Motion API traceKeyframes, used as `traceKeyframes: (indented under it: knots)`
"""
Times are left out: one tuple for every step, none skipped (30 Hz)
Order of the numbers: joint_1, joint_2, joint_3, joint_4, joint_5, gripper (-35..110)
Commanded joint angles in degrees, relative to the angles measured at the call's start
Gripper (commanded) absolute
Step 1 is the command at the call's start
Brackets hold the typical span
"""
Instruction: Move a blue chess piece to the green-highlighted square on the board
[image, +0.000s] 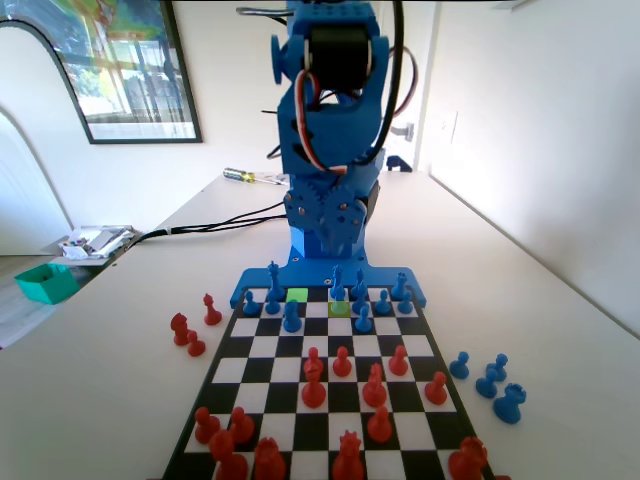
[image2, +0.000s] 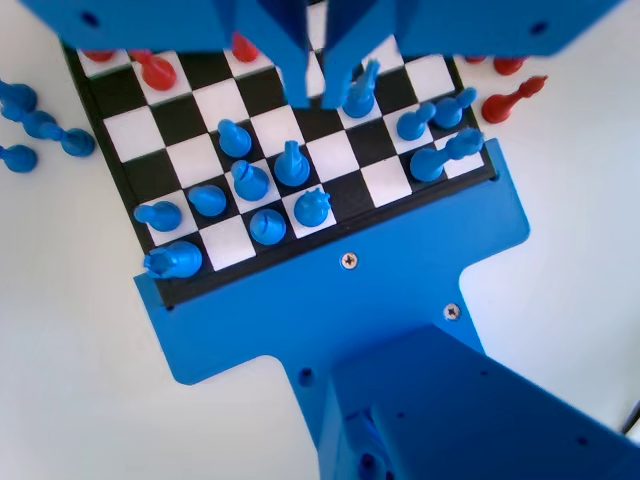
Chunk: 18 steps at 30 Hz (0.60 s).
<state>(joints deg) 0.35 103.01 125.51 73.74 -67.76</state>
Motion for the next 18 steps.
traceKeyframes:
  knots:
    - [-1.7,0.4,0.2,-0.1,-0.3,11]
    - [-1.8,0.1,-0.1,-0.1,-0.3,11]
    - [-1.8,0.0,-0.4,-0.1,-0.1,12]
    - [-1.8,0.0,-0.5,-0.1,-0.1,12]
    - [-1.8,0.0,-0.6,-0.1,-0.2,12]
    - [-1.8,0.0,-0.6,-0.2,-0.3,12]
    - [-1.8,0.0,-0.4,-0.4,-0.4,12]
    - [-1.8,0.1,0.0,-0.7,-0.4,12]
    - [-1.9,0.1,0.4,-1.1,-0.8,12]
    - [-1.9,0.1,1.1,-1.6,-1.0,12]
    - [-1.9,0.0,1.7,-2.3,-1.1,12]
    - [-1.9,-0.3,2.4,-3.1,-1.3,12]
    - [-2.0,-0.7,2.8,-4.0,-1.3,12]
    - [-2.1,-1.2,3.3,-4.6,-1.4,12]
    - [-2.1,-1.7,3.6,-5.2,-1.6,12]
    - [-2.1,-2.1,3.9,-5.7,-1.8,12]
    - [-2.1,-2.8,4.0,-6.2,-1.8,12]
    - [-2.1,-3.9,4.1,-6.9,-2.0,12]
